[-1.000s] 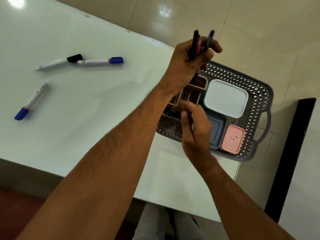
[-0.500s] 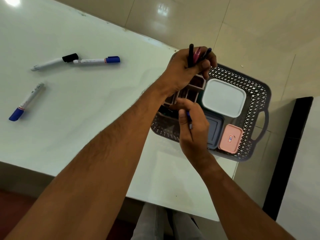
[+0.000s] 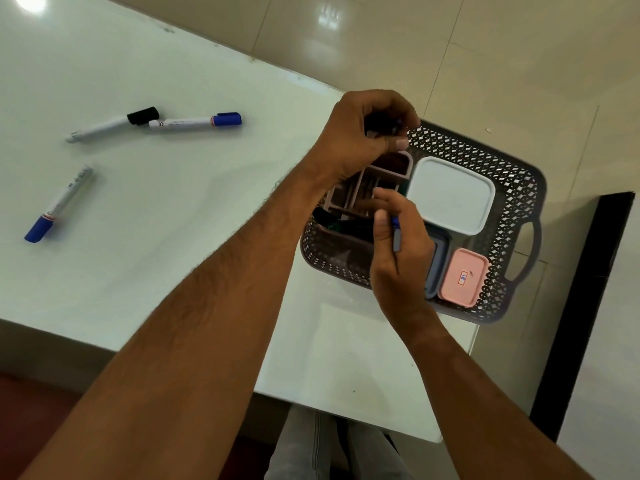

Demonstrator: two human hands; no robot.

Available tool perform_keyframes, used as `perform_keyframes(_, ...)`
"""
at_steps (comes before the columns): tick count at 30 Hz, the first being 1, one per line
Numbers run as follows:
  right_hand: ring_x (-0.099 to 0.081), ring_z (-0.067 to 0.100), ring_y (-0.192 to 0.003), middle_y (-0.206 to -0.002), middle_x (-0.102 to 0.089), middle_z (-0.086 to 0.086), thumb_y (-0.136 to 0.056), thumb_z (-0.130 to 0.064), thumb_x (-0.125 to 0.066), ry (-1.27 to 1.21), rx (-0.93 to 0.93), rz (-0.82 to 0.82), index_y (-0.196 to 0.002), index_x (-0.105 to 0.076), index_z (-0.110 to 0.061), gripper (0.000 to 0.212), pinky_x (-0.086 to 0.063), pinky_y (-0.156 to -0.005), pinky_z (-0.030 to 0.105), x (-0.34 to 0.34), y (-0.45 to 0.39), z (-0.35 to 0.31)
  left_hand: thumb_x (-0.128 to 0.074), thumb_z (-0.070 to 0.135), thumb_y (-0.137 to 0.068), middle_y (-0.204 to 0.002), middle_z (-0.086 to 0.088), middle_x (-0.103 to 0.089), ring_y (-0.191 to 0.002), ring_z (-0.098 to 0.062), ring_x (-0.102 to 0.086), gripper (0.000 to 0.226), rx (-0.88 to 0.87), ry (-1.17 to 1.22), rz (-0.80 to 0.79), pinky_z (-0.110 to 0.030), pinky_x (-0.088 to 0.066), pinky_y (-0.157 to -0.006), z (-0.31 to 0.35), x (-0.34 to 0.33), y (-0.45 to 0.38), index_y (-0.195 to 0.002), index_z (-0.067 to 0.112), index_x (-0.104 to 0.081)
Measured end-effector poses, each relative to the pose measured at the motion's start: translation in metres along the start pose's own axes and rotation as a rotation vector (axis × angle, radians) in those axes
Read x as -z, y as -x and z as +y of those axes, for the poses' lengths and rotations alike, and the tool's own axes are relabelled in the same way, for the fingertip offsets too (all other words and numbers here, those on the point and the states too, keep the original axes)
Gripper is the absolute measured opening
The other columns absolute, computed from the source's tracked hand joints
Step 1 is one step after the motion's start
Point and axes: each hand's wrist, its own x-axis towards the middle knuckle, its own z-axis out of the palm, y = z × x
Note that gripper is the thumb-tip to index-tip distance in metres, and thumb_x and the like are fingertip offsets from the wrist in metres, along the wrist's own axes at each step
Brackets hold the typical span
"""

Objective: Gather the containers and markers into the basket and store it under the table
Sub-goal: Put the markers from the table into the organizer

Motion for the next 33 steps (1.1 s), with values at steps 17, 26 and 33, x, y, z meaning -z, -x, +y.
perform_keyframes(17,-0.072,0.011,-0.11,-0.119,-0.074,0.009,-0.103,-0.023,-0.062,0.017,-0.032,0.006,-0.144,-0.046,-0.011,0.045,-0.055,-0.095,0.019,0.009,-0.005,-0.011,-0.083,0.017,-0.083,-0.108,-0.004,-0.07,-0.092,-0.013,-0.068,0.053,0.093,-0.187,0.129,-0.02,-0.056,-0.084,0.0,0.014,0.017,-0.13,0.012,-0.058)
perform_keyframes(26,-0.06,0.035,-0.103,-0.101,-0.073,0.023,-0.092,-0.005,-0.069,0.26,0.404,0.179,-0.112,-0.063,0.015,0.03,-0.043,-0.099,0.024,-0.006,-0.026,-0.064,-0.078,0.022,-0.089,-0.127,-0.001,-0.067,-0.117,-0.011,-0.063,0.049,0.087,-0.056,0.375,-0.034,-0.054,-0.102,-0.001,0.045,0.044,-0.133,0.008,-0.059)
perform_keyframes(33,-0.068,0.036,-0.095,-0.102,-0.074,0.022,-0.088,0.01,-0.065,0.285,0.537,-0.064,-0.104,-0.074,0.01,0.018,-0.049,-0.092,0.032,-0.112,-0.053,-0.116,-0.075,0.011,-0.091,-0.124,-0.008,-0.069,-0.114,-0.016,-0.066,0.039,0.091,-0.029,0.588,-0.035,-0.057,-0.097,-0.009,0.133,0.095,-0.127,0.003,-0.062)
